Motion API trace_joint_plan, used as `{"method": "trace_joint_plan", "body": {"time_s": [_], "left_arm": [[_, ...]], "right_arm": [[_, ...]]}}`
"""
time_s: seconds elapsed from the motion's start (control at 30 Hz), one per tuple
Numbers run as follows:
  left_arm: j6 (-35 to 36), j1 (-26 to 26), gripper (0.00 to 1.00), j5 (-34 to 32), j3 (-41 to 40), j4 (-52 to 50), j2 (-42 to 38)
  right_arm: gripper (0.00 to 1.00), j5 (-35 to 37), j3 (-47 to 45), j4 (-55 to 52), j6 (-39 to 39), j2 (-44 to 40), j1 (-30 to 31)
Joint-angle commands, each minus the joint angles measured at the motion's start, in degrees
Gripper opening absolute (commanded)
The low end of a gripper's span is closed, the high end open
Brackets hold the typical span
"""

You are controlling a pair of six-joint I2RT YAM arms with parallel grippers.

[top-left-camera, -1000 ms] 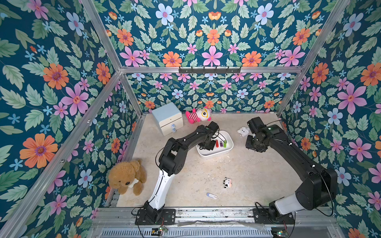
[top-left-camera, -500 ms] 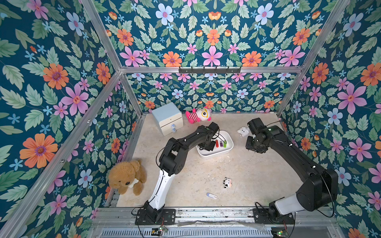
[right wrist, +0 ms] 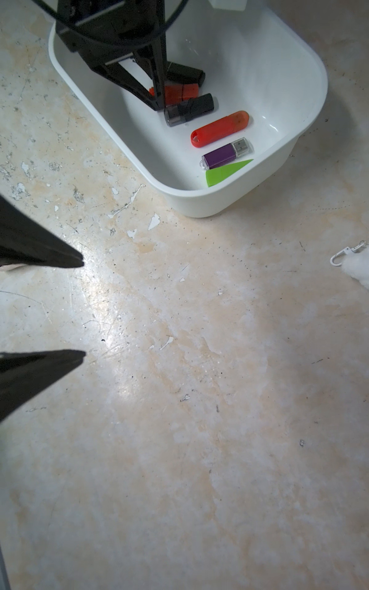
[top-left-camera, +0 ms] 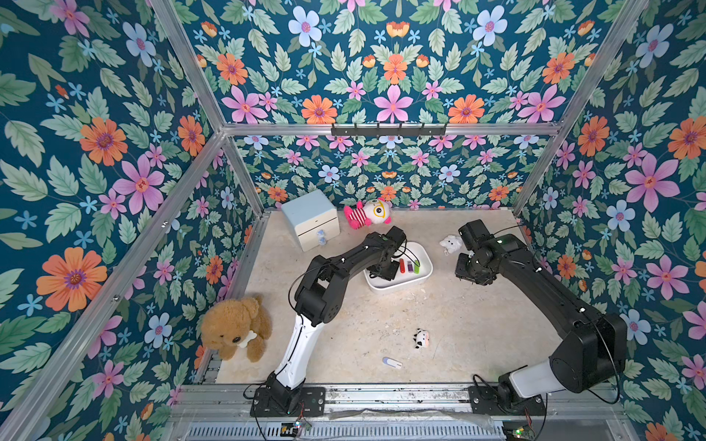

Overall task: Put the usb flash drive into the storage box
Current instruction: Place the USB flash in the storage box, then pick up the USB flash from the center of the board.

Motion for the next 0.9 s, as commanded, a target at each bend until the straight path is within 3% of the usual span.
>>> {"method": "trace_joint_plan", "body": {"time_s": [0.0,0.23,0.37,0.63,0.87], "left_arm": [[-0.9,0.0,0.38,-0.3,0.6,-0.6,-1.5],[-2.3,0.1,0.40,-2.4,8.1,-8.6,-6.1],[-3.6,0.9,0.43,-5.4,6.5,-11.3,-11.4],[-8.0,1.4,0.58,-9.6,-9.4,-11.2,-26.2],[-12.5,1.5,0.66,-12.3,-25.0,-10.1,-40.6]], "right_arm": [[0.46,0.6,-0.3,0.6,-0.4,-1.0,0.1],[0.53,-1.9,-5.2,1.7,-1.6,-5.4,0.9],[0.60,-2.3,-7.4,0.6,-0.8,-6.5,6.2],[0.70,-2.7,-10.2,3.3,2.2,-4.8,23.6],[0.73,-5.4,-14.6,11.4,-1.4,-1.1,38.0]]}}
